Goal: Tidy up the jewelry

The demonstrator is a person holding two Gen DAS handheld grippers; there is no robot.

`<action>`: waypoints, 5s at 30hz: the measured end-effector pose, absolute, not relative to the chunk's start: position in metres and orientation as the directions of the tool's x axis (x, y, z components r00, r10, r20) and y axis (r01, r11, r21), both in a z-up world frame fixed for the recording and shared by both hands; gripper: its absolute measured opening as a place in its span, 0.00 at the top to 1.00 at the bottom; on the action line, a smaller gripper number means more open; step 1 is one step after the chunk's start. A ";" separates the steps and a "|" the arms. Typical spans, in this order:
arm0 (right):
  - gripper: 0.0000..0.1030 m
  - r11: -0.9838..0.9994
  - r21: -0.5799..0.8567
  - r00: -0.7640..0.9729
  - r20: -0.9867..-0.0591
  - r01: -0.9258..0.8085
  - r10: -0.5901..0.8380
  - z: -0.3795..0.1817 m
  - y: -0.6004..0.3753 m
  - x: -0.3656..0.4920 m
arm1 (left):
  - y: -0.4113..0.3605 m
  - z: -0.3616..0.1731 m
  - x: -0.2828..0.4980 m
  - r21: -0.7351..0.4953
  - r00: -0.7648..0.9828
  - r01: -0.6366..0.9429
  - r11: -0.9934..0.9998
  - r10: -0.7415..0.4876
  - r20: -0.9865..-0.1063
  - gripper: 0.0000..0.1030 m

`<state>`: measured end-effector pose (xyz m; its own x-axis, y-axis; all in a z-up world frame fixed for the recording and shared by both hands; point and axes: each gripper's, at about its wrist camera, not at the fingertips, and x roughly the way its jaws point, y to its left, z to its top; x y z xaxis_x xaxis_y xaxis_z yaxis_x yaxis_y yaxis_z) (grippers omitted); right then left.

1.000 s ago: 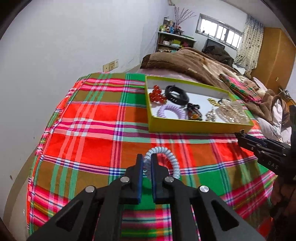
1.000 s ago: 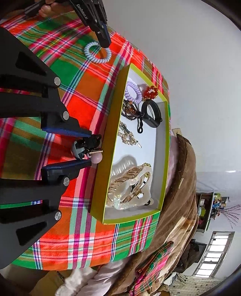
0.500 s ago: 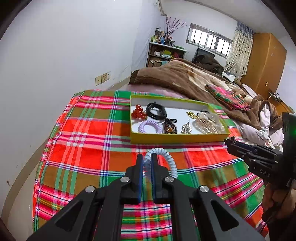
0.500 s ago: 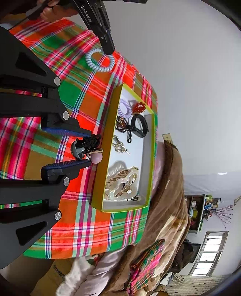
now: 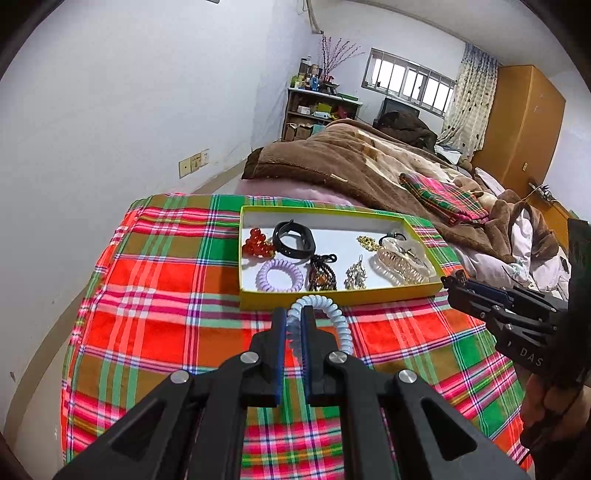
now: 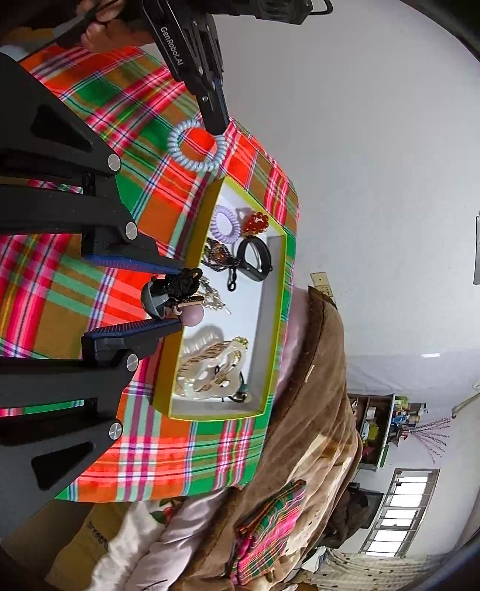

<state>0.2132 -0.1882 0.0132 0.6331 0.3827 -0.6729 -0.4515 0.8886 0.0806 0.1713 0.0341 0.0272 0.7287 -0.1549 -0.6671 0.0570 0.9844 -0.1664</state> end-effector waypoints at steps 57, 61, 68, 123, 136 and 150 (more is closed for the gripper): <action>0.65 0.879 0.059 0.557 -0.753 -0.473 0.350 -0.022 -0.139 0.338 | 0.038 -0.014 0.271 -0.150 0.642 0.066 0.986 -0.157 -0.751 0.76; 0.65 0.878 0.052 0.579 -0.733 -0.475 0.357 -0.008 -0.143 0.320 | 0.038 -0.003 0.260 -0.157 0.659 0.063 0.986 -0.159 -0.735 0.70; 0.64 0.878 0.049 0.604 -0.707 -0.476 0.367 0.013 -0.154 0.279 | 0.031 0.018 0.231 -0.145 0.684 0.068 0.987 -0.152 -0.714 0.65; 0.58 0.926 0.037 0.654 -0.698 -0.375 0.293 0.021 -0.217 0.096 | -0.009 0.015 0.070 -0.094 0.705 -0.022 0.995 -0.051 -0.708 0.58; 0.58 0.926 0.034 0.654 -0.697 -0.377 0.292 0.024 -0.217 0.095 | -0.010 0.014 0.070 -0.082 0.702 -0.023 0.996 -0.042 -0.711 0.58; 0.58 0.926 0.034 0.654 -0.698 -0.376 0.292 0.024 -0.216 0.095 | -0.010 0.011 0.070 -0.073 0.693 -0.034 0.997 -0.029 -0.720 0.58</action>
